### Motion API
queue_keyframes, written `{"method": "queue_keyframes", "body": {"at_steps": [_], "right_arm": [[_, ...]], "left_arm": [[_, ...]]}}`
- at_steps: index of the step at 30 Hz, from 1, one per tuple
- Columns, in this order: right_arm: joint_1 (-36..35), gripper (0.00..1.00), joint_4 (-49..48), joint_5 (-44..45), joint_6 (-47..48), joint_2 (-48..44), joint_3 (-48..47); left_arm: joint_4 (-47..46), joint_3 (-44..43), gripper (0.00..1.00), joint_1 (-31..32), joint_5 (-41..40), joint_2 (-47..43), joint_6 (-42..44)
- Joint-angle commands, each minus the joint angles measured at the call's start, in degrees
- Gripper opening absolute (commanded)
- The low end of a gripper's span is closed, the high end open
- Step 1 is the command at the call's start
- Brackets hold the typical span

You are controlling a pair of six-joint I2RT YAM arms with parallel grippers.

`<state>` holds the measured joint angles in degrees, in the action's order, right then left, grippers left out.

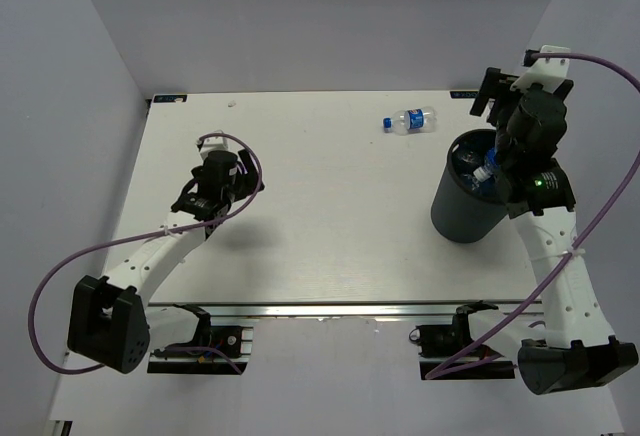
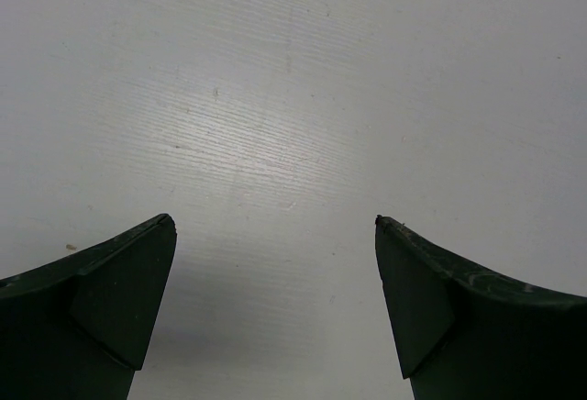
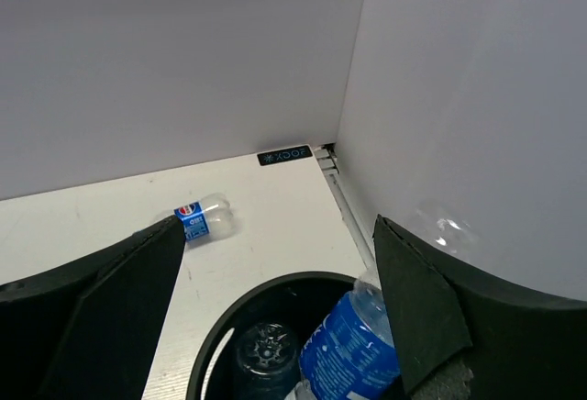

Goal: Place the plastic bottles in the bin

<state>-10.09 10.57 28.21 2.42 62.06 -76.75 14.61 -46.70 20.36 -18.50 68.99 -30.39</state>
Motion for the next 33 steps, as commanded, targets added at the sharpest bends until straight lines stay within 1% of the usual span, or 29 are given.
{"method": "queue_keyframes", "body": {"at_steps": [1, 2, 3, 5, 6, 9, 11, 15, 16, 18, 19, 20, 21, 24, 25, 27, 28, 29, 30, 31, 32, 33], "right_arm": [[0.33, 0.88, -0.37, 0.55, 1.28, -0.1, -1.12], [0.24, 0.88, -0.46, -1.21, 1.89, 0.42, -1.29], [0.33, 0.88, -0.2, -6.27, 2.33, 0.95, -1.64], [0.24, 0.88, 1.55, -10.26, 3.29, 2.79, -3.92], [0.24, 0.88, 1.73, -13.93, 3.65, 3.32, -4.45], [-0.19, 0.88, 1.74, -20.88, 4.18, 5.43, -5.69], [-0.72, 0.88, 1.91, -22.4, 4.09, 7.27, -6.39], [-1.6, 0.88, 2.26, -22.49, 3.65, 10.79, -7.88], [-2.04, 0.88, 2.53, -22.32, 3.56, 12.89, -8.5], [-5.11, 0.89, 4.27, -19.53, 3.21, 16.05, -11.91], [-6.34, 0.89, 5.33, -18.37, 3.21, 20.6, -13.76], [-9.22, 0.89, 6.38, -16.27, 2.43, 23.17, -15.86], [-10.9, 0.89, 7.27, -8.77, 1.72, 25.98, -19.89], [-15.74, 0.89, 6.49, 4.35, -2.23, 36.26, -26.32], [-16.45, 0.89, 4.31, 5.62, -4.24, 41.16, -27.82], [-17.25, 0.89, 4.89, 8.43, -9.43, 46.71, -32.21], [-17.33, 0.89, 6.38, 9.49, -11.45, 52.84, -39.02], [-17.16, 0.89, 10.22, 11.06, -13.56, 55.77, -42.66], [-17.16, 0.89, 11.65, 13.08, -17.93, 58.76, -45.91], [-17.07, 0.89, 12.89, 13.19, -19.54, 63.92, -51.6], [-17.07, 0.89, 14.99, 13.45, -20.95, 66.06, -53.92], [-17.07, 0.89, 15.36, 16.06, -24.53, 67.65, -55.25]], "left_arm": [[0.15, -1.82, 0.98, 0.03, -0.83, 0.7, 0.69], [0.15, -1.99, 0.98, 0.03, -0.75, 0.88, 0.77], [0.15, -2.08, 0.98, 0.03, -0.75, 1.06, 0.77], [0.07, -1.99, 0.98, 0.03, -0.92, 1.41, 0.77], [0.07, -1.99, 0.98, 0.03, -1.1, 1.5, 0.77], [0.16, -2.34, 0.98, 0.03, -1.54, 2.11, 0.95], [0.07, -2.52, 0.98, 0.03, -1.71, 2.46, 1.04], [0.07, -2.87, 0.98, 0.03, -1.8, 3.25, 1.21], [-0.02, -2.96, 0.98, 0.03, -1.89, 3.43, 1.21], [-0.2, -3.66, 0.98, 0.03, -1.71, 4.3, 1.13], [-0.11, -3.92, 0.98, 0.03, -1.71, 4.66, 1.04], [-0.11, -4.28, 0.98, -0.06, -1.71, 5.01, 0.95], [-0.02, -4.89, 0.98, -0.06, -1.71, 5.36, 0.95], [-0.98, -6.03, 0.98, -0.14, -1.8, 6.42, 1.3], [-1.34, -6.39, 0.98, -0.23, -1.71, 6.94, 1.56], [-1.69, -7.18, 0.98, -0.41, -1.54, 7.56, 2.0], [-1.78, -7.88, 0.98, -0.84, -1.62, 7.82, 2.35], [-2.21, -7.97, 0.98, -1.11, -1.54, 8.35, 2.35], [-2.57, -7.97, 0.98, -1.37, -1.36, 8.53, 2.53], [-3.09, -7.8, 0.98, -1.98, -1.1, 8.79, 2.79], [-3.71, -7.79, 0.98, -2.43, -0.92, 9.4, 3.06], [-4.15, -7.79, 0.98, -2.69, -0.66, 9.67, 3.15]]}}
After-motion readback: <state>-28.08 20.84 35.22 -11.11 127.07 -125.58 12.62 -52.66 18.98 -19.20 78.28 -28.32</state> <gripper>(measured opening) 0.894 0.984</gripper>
